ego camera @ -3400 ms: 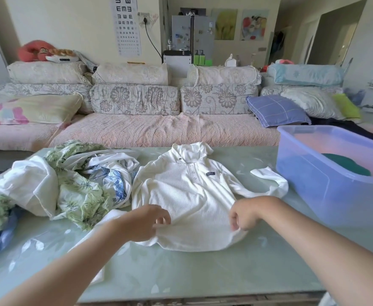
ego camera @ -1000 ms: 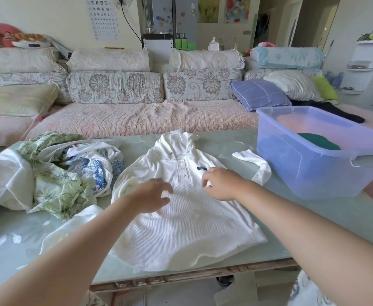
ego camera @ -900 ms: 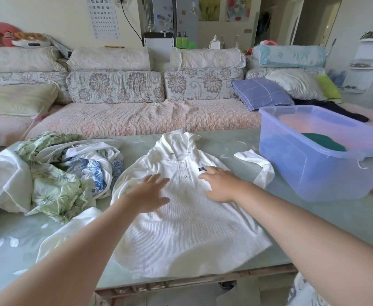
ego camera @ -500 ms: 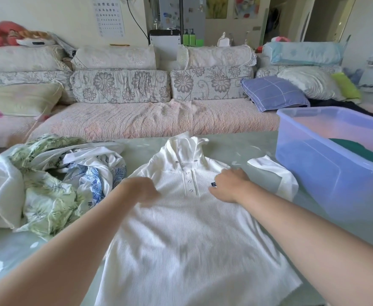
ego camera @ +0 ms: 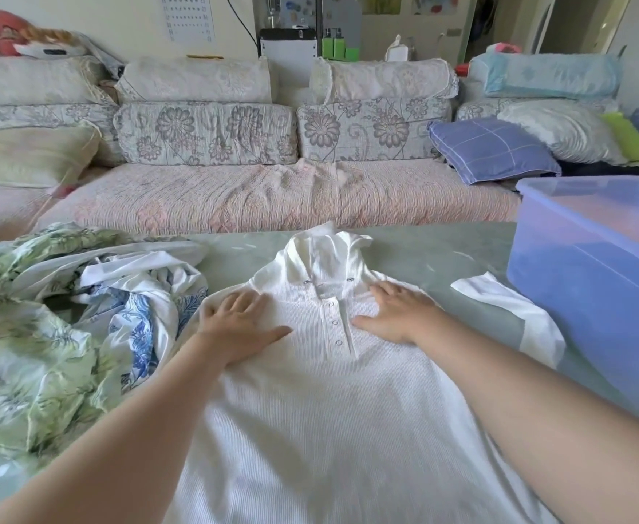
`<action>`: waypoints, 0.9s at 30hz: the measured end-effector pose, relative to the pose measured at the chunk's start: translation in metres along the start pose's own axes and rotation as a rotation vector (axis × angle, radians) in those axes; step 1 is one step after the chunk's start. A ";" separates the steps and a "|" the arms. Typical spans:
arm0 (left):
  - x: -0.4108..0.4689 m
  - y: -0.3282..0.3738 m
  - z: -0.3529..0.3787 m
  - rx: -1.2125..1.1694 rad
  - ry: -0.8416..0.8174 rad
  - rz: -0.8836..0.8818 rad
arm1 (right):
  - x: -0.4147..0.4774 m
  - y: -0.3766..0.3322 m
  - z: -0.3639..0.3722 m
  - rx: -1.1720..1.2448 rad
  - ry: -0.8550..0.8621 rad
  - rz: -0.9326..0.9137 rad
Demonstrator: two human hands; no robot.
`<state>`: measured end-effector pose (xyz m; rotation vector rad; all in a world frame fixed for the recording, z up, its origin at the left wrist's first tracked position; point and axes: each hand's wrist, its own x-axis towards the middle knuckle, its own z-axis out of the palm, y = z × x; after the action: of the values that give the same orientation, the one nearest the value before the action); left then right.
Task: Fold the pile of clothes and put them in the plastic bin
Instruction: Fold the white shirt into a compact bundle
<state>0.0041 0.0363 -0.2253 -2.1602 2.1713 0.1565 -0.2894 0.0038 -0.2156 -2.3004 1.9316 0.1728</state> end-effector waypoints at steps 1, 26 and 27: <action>0.004 0.004 -0.005 0.035 0.012 -0.010 | 0.004 -0.007 -0.004 -0.043 0.031 0.030; 0.109 0.039 -0.005 -0.201 0.142 0.002 | 0.132 -0.048 -0.026 0.567 0.234 0.083; 0.108 0.039 -0.008 -0.224 0.144 -0.003 | 0.131 -0.050 -0.025 0.595 0.279 0.057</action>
<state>-0.0357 -0.0718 -0.2304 -2.3600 2.3290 0.2642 -0.2170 -0.1192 -0.2119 -1.9387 1.8301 -0.6600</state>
